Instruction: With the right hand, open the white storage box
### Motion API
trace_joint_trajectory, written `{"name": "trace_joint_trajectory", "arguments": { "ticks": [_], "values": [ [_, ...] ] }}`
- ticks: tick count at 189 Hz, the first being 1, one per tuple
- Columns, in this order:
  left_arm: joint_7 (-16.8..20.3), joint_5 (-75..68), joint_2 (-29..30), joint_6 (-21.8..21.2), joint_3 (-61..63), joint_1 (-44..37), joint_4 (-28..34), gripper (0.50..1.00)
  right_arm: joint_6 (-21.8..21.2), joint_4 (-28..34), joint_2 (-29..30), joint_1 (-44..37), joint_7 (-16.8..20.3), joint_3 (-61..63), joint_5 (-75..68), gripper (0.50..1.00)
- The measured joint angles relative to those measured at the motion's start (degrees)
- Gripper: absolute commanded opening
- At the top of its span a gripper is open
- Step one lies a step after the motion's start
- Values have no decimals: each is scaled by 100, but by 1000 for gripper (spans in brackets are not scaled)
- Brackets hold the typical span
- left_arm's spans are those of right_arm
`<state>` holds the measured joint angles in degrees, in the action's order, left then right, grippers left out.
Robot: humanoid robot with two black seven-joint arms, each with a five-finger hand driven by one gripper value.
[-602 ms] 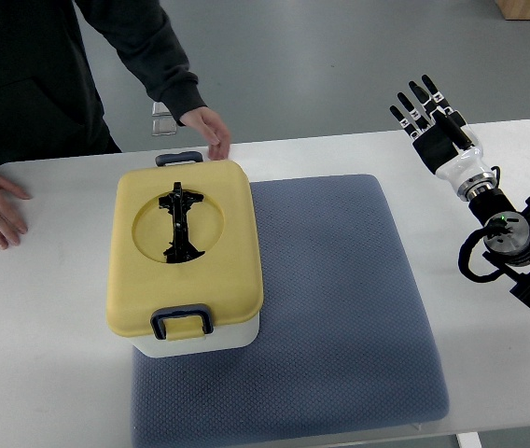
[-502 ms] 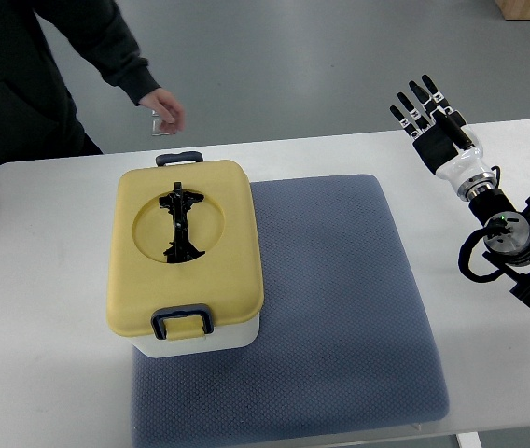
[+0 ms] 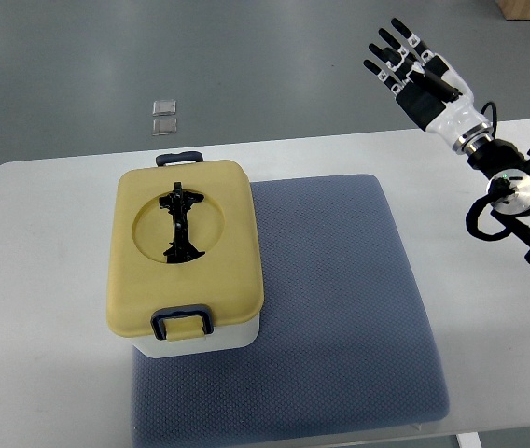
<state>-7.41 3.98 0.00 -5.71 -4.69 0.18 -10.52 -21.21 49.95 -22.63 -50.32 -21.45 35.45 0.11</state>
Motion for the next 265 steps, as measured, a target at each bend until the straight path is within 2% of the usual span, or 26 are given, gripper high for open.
{"name": "trace_joint_trajectory", "arguments": {
  "ticks": [23,43,67,88,109,127,170,265],
  "values": [
    [4,-3,0,13,3,0,-22,1000,270,541,-360,-808,-27,-397,1496,928],
    [4,-4,0,17,3,0,-22,1000,582,642,-564,-2082,-137,-2046,2091,928],
    [4,-4,0,17,-3,0,-13,1000,1102,697,-562,-3515,-586,-3982,2560,928],
    [4,-4,0,17,-5,0,-11,1000,1511,809,-467,-4139,-986,-4671,3556,926],
    [4,-4,0,17,-6,-1,-11,1000,1842,1032,-443,-4265,-1276,-4796,4951,921],
    [4,-4,0,17,-12,0,-9,1000,2263,1249,-429,-4270,-1343,-4917,5819,921],
    [4,-4,0,17,-14,1,-6,1000,3061,1431,-200,-4083,-1356,-5260,6201,921],
    [-4,-3,0,11,-7,-1,22,1000,3197,1234,354,-3517,-1356,-5012,6105,921]
  ]
}}
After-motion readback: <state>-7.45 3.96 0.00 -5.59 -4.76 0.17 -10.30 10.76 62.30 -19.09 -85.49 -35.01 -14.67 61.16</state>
